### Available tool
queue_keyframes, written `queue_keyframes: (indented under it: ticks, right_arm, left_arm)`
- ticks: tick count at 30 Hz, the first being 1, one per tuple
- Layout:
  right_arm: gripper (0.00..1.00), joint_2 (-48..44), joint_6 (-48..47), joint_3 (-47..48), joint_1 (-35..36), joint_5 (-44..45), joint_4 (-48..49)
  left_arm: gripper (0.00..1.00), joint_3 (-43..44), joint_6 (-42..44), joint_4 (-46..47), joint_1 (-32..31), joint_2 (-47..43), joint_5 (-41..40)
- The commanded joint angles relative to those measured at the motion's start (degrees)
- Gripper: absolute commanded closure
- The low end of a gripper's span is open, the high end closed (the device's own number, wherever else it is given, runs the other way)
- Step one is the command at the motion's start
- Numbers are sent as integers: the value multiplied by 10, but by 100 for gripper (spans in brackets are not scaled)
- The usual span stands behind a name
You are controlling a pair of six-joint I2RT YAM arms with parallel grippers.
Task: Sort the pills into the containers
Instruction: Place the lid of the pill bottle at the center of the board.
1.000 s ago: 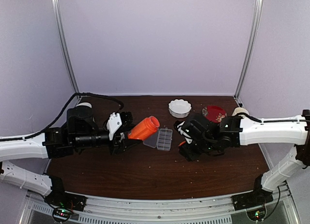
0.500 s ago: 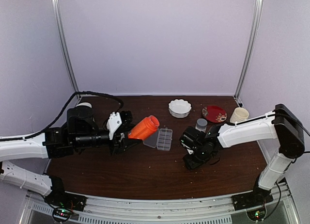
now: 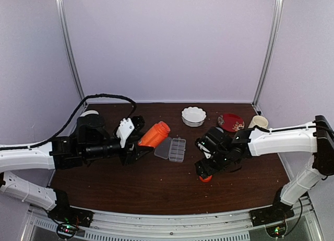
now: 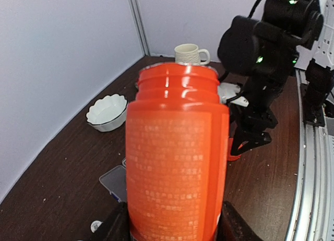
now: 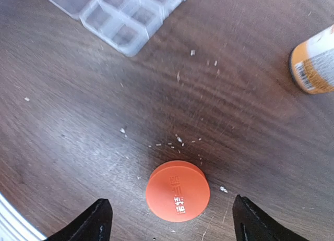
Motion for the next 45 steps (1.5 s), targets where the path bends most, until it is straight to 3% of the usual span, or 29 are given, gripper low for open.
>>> queue_keyframes:
  ticks: [1,11,15,20,30,36,39,45]
  right_arm:
    - [19,-47,-6,-6,0,38,21]
    - [22,-112,8,-17,-1,97,53]
    - [23,-121,5,-15,-1,101,53]
    - [23,-149,1,-24,-1,103,81]
    - [18,-184,-41,-100,-2,149,175]
    - [5,-232,-93,-196,-11,132,303]
    - [4,-240,-113,-205,-19,122,305]
    - [4,-268,-140,-277,-30,177,403]
  left_arm:
    - [100,43,-57,-8,-3,27,-64]
    - [100,29,-179,2,-2,26,-196]
    - [100,26,-166,14,6,37,-113]
    - [100,78,-165,-37,24,102,-40]
    - [100,206,-201,-146,27,222,-63]
    - [100,277,-222,-202,30,288,-53]
    - [100,298,-231,-220,30,307,-43]
    - [100,332,-255,-258,43,343,-23]
